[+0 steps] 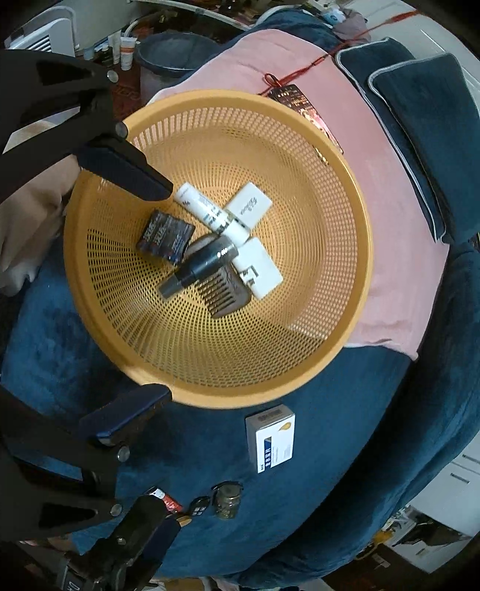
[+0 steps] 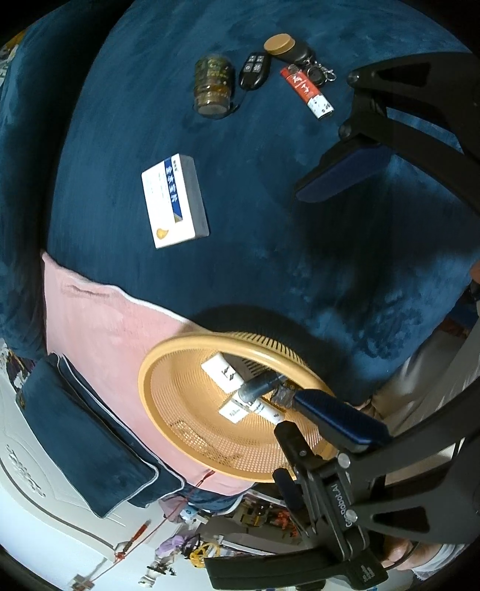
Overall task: Organize rigid objects
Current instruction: 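Withdraw both tools from the basket toward the lighter and keychain, then grasp the red lighter with the left tool while the right tool grasps the wooden-capped keychain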
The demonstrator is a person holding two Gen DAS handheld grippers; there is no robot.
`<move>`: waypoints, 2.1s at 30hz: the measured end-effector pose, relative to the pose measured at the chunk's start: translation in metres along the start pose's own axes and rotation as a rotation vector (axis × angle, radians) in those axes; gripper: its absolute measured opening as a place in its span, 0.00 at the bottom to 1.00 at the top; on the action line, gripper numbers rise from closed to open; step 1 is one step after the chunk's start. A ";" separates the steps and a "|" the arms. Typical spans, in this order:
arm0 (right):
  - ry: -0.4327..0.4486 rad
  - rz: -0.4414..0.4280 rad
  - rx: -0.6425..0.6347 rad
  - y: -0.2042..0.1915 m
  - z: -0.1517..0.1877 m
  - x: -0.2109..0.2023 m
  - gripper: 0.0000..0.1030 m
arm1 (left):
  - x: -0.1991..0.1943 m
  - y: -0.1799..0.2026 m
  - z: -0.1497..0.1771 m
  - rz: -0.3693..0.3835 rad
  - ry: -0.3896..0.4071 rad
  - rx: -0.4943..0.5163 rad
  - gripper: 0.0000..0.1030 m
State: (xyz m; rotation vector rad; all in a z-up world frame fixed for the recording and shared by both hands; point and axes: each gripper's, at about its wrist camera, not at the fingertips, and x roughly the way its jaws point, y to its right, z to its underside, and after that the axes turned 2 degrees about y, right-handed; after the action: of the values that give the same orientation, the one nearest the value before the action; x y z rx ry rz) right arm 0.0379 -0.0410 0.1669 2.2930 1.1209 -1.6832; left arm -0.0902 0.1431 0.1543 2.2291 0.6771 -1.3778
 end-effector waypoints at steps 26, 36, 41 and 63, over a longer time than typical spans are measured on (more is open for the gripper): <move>0.023 0.033 0.170 0.091 0.021 -0.027 0.99 | 0.013 0.096 0.009 0.013 -0.032 0.175 0.97; 0.015 0.060 0.247 0.130 0.035 -0.033 0.99 | 0.024 0.140 0.015 0.058 -0.052 0.260 0.97; 0.015 0.084 0.300 0.154 0.043 -0.039 0.99 | 0.036 0.160 0.022 0.080 -0.078 0.301 0.97; 0.060 0.198 0.540 0.243 0.087 -0.053 0.82 | 0.105 0.291 0.062 0.278 -0.199 0.593 0.80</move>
State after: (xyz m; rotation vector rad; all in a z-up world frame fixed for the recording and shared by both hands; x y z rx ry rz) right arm 0.1072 -0.2855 0.0958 2.6548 0.4514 -2.0337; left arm 0.0843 -0.1043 0.0637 2.4360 -0.1361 -1.7796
